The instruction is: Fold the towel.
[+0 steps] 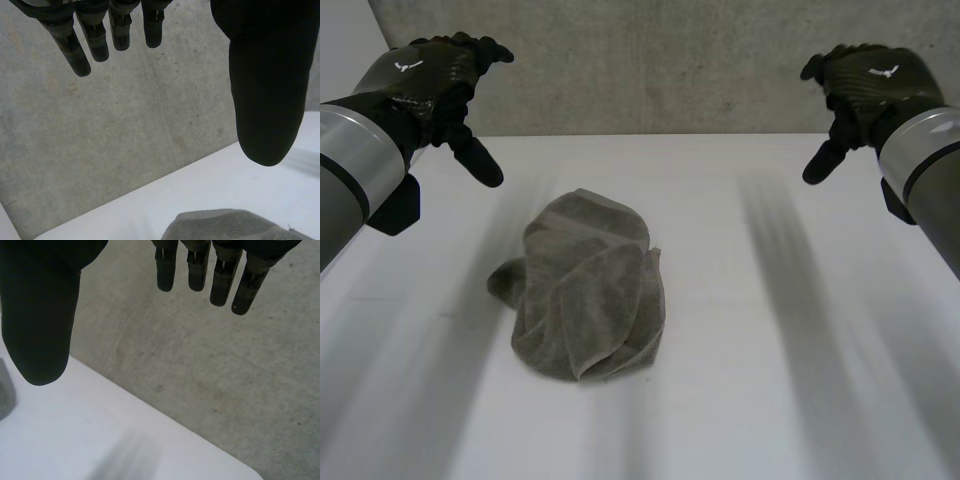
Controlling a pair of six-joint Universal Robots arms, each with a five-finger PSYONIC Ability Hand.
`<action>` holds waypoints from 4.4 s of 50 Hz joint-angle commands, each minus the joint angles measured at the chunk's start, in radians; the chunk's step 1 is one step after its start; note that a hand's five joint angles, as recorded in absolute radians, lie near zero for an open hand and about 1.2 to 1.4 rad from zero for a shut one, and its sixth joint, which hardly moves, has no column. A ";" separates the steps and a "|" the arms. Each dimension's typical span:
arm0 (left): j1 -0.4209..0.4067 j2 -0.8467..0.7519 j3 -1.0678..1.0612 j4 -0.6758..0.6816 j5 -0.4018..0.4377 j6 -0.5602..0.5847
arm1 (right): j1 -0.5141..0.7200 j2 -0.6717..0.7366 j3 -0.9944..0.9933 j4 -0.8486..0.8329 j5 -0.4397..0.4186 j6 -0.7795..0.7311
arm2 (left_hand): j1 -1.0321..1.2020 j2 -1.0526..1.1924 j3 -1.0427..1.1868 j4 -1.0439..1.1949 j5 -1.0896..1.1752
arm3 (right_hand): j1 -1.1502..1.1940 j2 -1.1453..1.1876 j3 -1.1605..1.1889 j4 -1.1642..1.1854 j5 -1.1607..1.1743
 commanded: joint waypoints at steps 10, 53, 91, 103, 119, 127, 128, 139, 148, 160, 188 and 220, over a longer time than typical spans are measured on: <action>0.002 -0.214 -0.020 0.034 0.109 0.155 | 0.081 0.183 0.030 0.099 -0.094 -0.263 | 0.029 0.038 0.038 0.036 0.007 | -0.034 -0.053 -0.036 -0.056 -0.056; -0.521 -0.592 0.037 0.354 0.137 0.267 | -0.103 0.157 -0.022 0.090 -0.170 -0.214 | 1.215 1.224 1.223 1.222 1.193 | -0.034 -0.053 -0.036 -0.056 -0.056; -0.035 -0.415 -0.185 0.333 0.184 0.265 | 0.118 0.499 -0.171 0.099 -0.402 -0.264 | 0.176 0.185 0.184 0.183 0.154 | 0.008 -0.011 0.006 -0.013 -0.014; -0.049 -0.527 -0.124 0.313 0.181 0.271 | 0.149 0.606 -0.237 0.015 -0.405 -0.270 | 0.928 0.937 0.936 0.935 0.906 | 0.852 0.833 0.849 0.830 0.829; -0.067 -0.457 0.351 0.386 -0.048 0.265 | 0.155 0.428 -0.521 -0.268 -0.158 -0.252 | 1.215 1.224 1.223 1.222 1.193 | 1.188 1.169 1.185 1.166 1.165; -0.098 -0.374 0.280 0.453 -0.107 0.265 | 0.144 0.258 -0.250 -0.421 -0.160 -0.267 | 1.215 1.224 1.223 1.222 1.193 | 1.188 1.169 1.185 1.166 1.165; -0.098 -0.374 0.279 0.453 -0.107 0.265 | 0.143 0.246 -0.199 -0.402 -0.169 -0.270 | 1.215 1.224 1.223 1.222 1.193 | 1.188 1.169 1.185 1.166 1.165; -0.201 -0.355 -0.195 0.451 -0.024 0.288 | 0.091 0.305 0.035 0.007 -0.226 -0.454 | 1.215 1.224 1.223 1.222 1.193 | 1.188 1.169 1.185 1.166 1.165; -0.333 -0.375 -0.375 0.362 -0.072 0.412 | 0.039 0.301 0.157 0.236 -0.212 -0.571 | 1.125 1.134 1.133 1.132 1.103 | 1.188 1.169 1.185 1.166 1.165; -0.388 -0.267 -0.356 0.158 -0.132 0.403 | -0.049 0.178 0.213 0.277 -0.232 -0.580 | 0.074 0.082 0.082 0.081 0.051 | 0.155 0.136 0.153 0.134 0.133; -0.032 -0.429 -0.017 0.129 0.332 0.437 | -0.100 0.272 0.032 -0.069 -0.488 -0.635 | 0.120 0.129 0.129 0.127 0.098 | 0.155 0.136 0.153 0.134 0.133; 0.034 -0.578 -0.066 0.060 0.542 0.816 | -0.086 0.540 -0.119 0.259 -0.647 -0.971 | 0.781 0.790 0.789 0.788 0.759 | 0.552 0.533 0.549 0.530 0.529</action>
